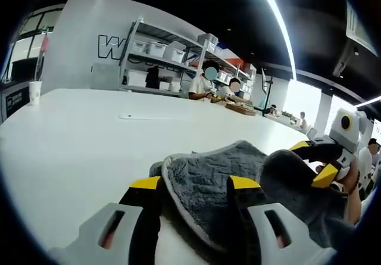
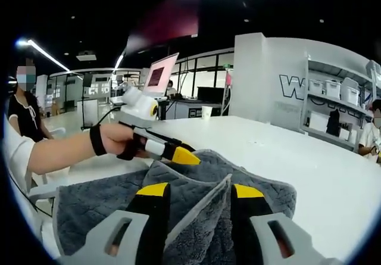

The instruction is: Open the folded towel by lifting each exposed corner and separating the folded layers until the towel lies flat within the target outline without major curled edges

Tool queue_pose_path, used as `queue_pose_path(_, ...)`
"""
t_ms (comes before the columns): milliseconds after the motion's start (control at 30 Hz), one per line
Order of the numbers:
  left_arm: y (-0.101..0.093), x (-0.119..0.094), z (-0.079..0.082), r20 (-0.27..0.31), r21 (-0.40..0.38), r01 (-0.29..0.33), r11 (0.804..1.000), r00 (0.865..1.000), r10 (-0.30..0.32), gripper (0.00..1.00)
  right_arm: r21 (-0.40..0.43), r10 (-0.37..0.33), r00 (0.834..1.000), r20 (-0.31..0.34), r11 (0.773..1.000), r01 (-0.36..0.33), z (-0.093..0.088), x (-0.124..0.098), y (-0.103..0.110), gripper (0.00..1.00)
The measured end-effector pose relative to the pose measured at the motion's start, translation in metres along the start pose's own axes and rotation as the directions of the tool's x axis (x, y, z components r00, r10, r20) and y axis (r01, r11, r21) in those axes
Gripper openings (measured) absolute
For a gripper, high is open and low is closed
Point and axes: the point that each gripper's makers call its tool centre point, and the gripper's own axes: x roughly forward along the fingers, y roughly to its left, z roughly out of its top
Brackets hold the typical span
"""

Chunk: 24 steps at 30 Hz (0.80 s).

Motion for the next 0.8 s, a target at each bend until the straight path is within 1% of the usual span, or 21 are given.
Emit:
queue_pose_path(100,0.003,0.002,-0.001,-0.004,0.0,-0.002,1.0,1.0,0.002,0.42,0.012,-0.002,1.0,0.007,1.0,0.002,0.0,-0.001,0.0,0.36)
queue_pose_path(167,0.005,0.003,-0.001,-0.006,-0.015,-0.005,1.0,1.0,0.005,0.41,0.019,-0.011,1.0,0.006,1.0,0.011,-0.001,-0.002,-0.002,0.36)
queue_pose_path(333,0.006,0.007,-0.002,-0.007,-0.015,-0.003,1.0,1.0,0.003,0.4,0.028,-0.008,1.0,0.013,1.0,0.007,0.001,-0.001,-0.002,0.36)
queue_pose_path(400,0.008,0.007,-0.001,-0.003,-0.022,-0.005,1.0,1.0,0.005,0.37,0.03,-0.005,1.0,0.006,1.0,0.005,0.0,0.001,-0.002,0.36)
queue_pose_path(500,0.012,0.007,-0.001,-0.005,-0.01,-0.015,1.0,1.0,0.014,0.3,0.035,-0.004,1.0,0.004,0.999,0.004,0.0,0.004,-0.002,0.36)
queue_pose_path(533,0.015,0.008,-0.001,-0.005,-0.011,-0.02,1.0,1.0,0.02,0.29,0.038,-0.006,1.0,0.007,0.999,0.005,0.0,0.005,-0.002,0.35)
queue_pose_path(700,0.018,0.009,0.002,-0.001,-0.017,-0.018,1.0,1.0,0.018,0.25,0.044,-0.017,1.0,-0.004,0.999,0.017,-0.002,0.008,-0.004,0.35)
queue_pose_path(800,0.017,0.009,0.003,0.003,-0.029,-0.011,1.0,1.0,0.011,0.21,0.058,-0.018,1.0,0.002,0.998,0.018,-0.001,0.009,-0.005,0.35)
